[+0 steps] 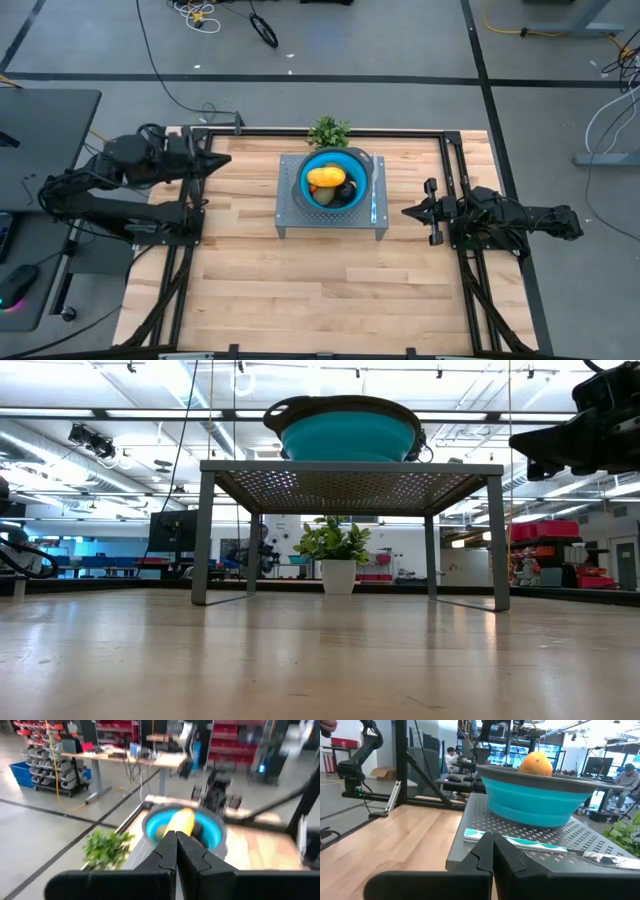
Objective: Pick & Place Fruit
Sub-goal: Return to Home Position
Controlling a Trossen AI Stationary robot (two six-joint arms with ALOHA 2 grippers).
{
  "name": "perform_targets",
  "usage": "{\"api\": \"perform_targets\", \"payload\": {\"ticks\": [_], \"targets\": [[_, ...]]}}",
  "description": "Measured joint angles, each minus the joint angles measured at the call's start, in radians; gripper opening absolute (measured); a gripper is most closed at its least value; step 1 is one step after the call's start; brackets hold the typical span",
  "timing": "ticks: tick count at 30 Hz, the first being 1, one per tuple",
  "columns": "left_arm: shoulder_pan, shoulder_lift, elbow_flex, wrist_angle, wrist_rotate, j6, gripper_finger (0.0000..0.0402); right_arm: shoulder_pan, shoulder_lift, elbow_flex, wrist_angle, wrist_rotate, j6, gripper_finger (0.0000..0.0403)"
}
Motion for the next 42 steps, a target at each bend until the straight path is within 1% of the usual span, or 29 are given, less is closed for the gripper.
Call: {"api": "perform_targets", "payload": {"ticks": [4, 7, 9, 11, 13, 17, 21, 26, 30, 36, 42], "targets": [[0.0, -0.002, 0.0, -0.056, 0.032, 0.045, 0.0003, 0.0, 0.0, 0.0, 0.0, 0.0, 0.0, 0.0003], [0.0, -0.035, -0.012, -0.058, 0.094, 0.077, 0.0003, 0.0, 0.0, 0.0, 0.0, 0.0, 0.0, 0.0003], [0.0, -0.084, -0.047, -0.056, 0.121, 0.095, 0.0002, 0.0, 0.0, 0.0, 0.0, -0.001, 0.0, 0.0003], [0.0, -0.148, -0.097, -0.057, 0.123, 0.094, 0.0002, 0.0, 0.0, 0.0, 0.0, -0.001, 0.0, 0.0003], [0.0, -0.22, -0.151, -0.036, 0.127, 0.084, 0.0002, 0.0, 0.0, 0.0, 0.0, -0.001, 0.0, 0.0003], [0.0, -0.348, -0.235, 0.003, 0.167, 0.082, 0.0002, 0.0, 0.0, 0.0, 0.0, -0.001, 0.0, 0.0003], [0.0, -0.43, -0.302, 0.026, 0.17, 0.092, 0.0001, 0.0, 0.0, 0.0, 0.0, -0.001, 0.0, 0.0003], [0.0, -0.474, -0.398, 0.13, 0.186, 0.142, 0.0001, 0.0, 0.0, 0.0, 0.0, -0.001, 0.0, 0.0003], [0.0, -0.47, -0.5, 0.284, 0.246, 0.148, 0.0001, 0.0, 0.0, 0.0, 0.0, -0.001, 0.0, 0.0003], [0.0, -0.462, -0.671, 0.489, 0.28, 0.14, 0.0001, 0.0, 0.0, 0.0, 0.0, -0.001, 0.0, 0.0003], [0.0, -0.462, -0.798, 0.595, 0.281, 0.129, 0.0002, 0.0, 0.0, 0.0, 0.0, -0.001, 0.0, 0.0003]]}}
